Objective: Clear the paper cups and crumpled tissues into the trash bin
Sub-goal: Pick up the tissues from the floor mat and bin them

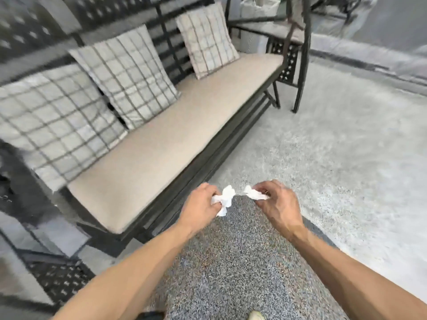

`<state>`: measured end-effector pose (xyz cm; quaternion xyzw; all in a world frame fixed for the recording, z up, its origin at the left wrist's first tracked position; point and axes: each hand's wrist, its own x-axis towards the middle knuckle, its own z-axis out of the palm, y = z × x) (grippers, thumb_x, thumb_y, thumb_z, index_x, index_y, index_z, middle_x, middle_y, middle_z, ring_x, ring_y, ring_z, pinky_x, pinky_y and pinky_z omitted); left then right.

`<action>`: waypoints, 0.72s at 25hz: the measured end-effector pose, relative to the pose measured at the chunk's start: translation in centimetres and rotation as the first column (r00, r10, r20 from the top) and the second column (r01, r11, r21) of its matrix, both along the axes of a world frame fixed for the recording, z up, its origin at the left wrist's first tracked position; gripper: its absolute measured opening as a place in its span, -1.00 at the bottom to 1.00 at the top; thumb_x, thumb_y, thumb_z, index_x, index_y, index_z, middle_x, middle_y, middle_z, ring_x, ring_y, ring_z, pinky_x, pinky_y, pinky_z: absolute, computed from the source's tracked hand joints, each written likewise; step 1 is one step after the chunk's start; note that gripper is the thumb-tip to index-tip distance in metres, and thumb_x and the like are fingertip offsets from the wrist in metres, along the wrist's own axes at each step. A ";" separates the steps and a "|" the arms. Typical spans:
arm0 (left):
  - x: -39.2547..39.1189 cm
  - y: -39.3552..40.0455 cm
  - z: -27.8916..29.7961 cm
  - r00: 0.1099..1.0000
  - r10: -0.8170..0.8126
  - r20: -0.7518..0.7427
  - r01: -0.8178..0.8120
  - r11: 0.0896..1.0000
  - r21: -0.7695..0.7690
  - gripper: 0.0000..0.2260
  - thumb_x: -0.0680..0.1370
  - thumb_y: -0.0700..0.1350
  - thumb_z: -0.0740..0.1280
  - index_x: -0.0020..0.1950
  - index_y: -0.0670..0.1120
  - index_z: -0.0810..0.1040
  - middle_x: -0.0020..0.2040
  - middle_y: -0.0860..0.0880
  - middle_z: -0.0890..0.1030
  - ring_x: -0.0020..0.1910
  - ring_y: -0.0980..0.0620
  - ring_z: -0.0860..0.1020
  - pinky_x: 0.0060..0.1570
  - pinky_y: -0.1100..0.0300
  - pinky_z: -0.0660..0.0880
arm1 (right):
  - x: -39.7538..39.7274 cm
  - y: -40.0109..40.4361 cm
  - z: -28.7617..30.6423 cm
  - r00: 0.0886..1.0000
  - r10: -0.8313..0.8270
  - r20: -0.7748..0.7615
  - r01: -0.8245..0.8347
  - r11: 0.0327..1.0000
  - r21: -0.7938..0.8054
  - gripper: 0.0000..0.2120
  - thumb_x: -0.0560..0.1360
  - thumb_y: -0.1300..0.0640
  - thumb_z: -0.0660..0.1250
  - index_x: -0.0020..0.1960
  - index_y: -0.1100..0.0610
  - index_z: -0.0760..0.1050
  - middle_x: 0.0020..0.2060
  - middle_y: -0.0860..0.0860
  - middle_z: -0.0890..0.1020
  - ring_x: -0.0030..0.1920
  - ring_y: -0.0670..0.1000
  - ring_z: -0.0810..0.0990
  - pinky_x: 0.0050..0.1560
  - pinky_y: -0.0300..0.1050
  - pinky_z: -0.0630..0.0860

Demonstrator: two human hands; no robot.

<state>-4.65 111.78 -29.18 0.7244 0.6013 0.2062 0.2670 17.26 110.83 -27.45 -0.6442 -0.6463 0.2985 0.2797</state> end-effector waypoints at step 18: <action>-8.9 -7.7 29.8 0.888 0.373 0.269 -0.446 0.841 0.306 -0.81 0.35 -0.24 0.44 -0.13 0.02 0.57 -0.21 0.10 0.58 -0.23 0.13 0.49 -0.26 0.39 0.33 | -5.7 -1.3 28.5 0.968 0.221 0.116 -0.249 0.860 0.445 -0.74 0.33 0.20 0.55 -0.02 -0.01 0.65 -0.14 -0.17 0.62 -0.10 -0.18 0.61 -0.02 -0.27 0.54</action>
